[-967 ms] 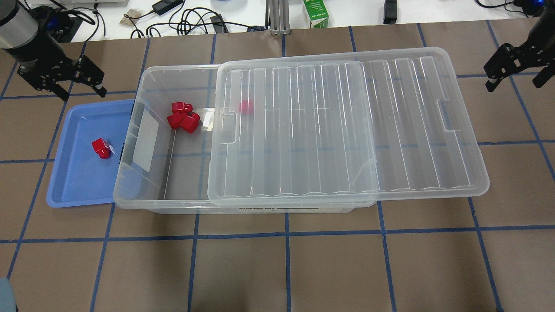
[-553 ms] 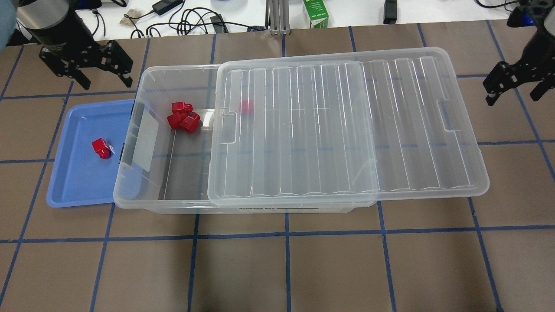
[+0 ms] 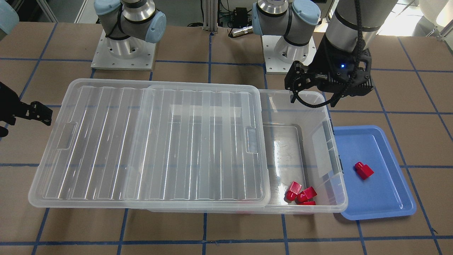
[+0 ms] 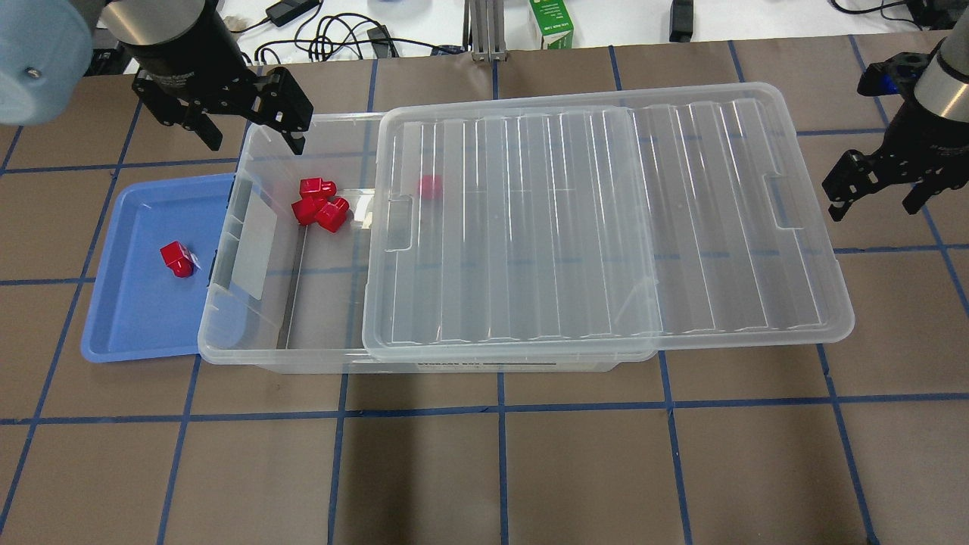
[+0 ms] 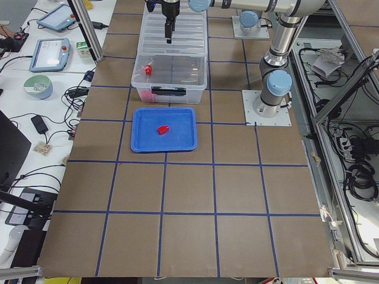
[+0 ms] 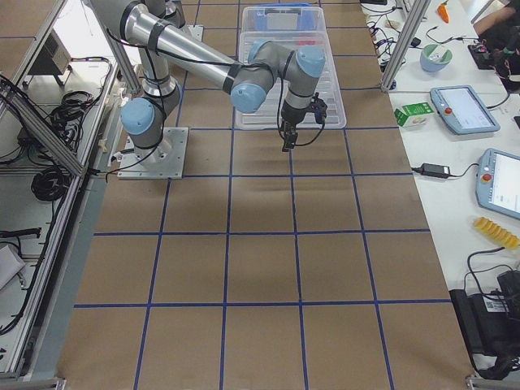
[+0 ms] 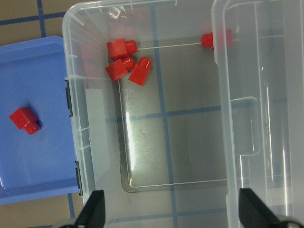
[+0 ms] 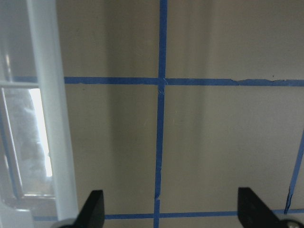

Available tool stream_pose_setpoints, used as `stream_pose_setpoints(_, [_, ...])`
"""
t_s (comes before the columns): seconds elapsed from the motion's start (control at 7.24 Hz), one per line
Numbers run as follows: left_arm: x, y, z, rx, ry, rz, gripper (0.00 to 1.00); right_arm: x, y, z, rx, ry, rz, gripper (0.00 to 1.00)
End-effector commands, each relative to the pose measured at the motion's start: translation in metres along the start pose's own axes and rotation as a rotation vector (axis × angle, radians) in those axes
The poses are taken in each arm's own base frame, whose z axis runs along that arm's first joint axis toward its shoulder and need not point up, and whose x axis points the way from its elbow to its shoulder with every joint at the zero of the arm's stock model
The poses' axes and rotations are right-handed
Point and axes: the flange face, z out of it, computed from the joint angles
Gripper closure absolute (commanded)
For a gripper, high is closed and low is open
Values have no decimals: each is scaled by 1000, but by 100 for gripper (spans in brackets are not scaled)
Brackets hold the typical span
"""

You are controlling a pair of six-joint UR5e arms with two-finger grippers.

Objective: Place red block in blue tray from box

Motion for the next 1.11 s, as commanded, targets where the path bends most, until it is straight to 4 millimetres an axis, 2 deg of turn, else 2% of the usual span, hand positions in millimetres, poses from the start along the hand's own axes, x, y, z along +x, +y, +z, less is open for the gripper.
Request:
stream_pose_setpoints(0.0, [-11, 5, -3, -28, 12, -21, 0, -9, 1, 12, -15, -18, -5, 1])
stream_pose_setpoints(0.14, [-5, 7, -3, -30, 11, -26, 0, -17, 2, 20, -2, -63, -8, 0])
stream_pose_setpoints(0.41, [-5, 19, -13, -15, 10, -17, 0, -53, -5, 17, 16, -60, -48, 0])
stream_pose_setpoints(0.69, [-5, 26, -18, -6, 9, -15, 0, -97, -6, 14, 15, -49, -65, 0])
stream_pose_setpoints(0.97, [-19, 26, -15, -5, 11, -54, 0, -148, -6, 12, 24, -34, -99, 0])
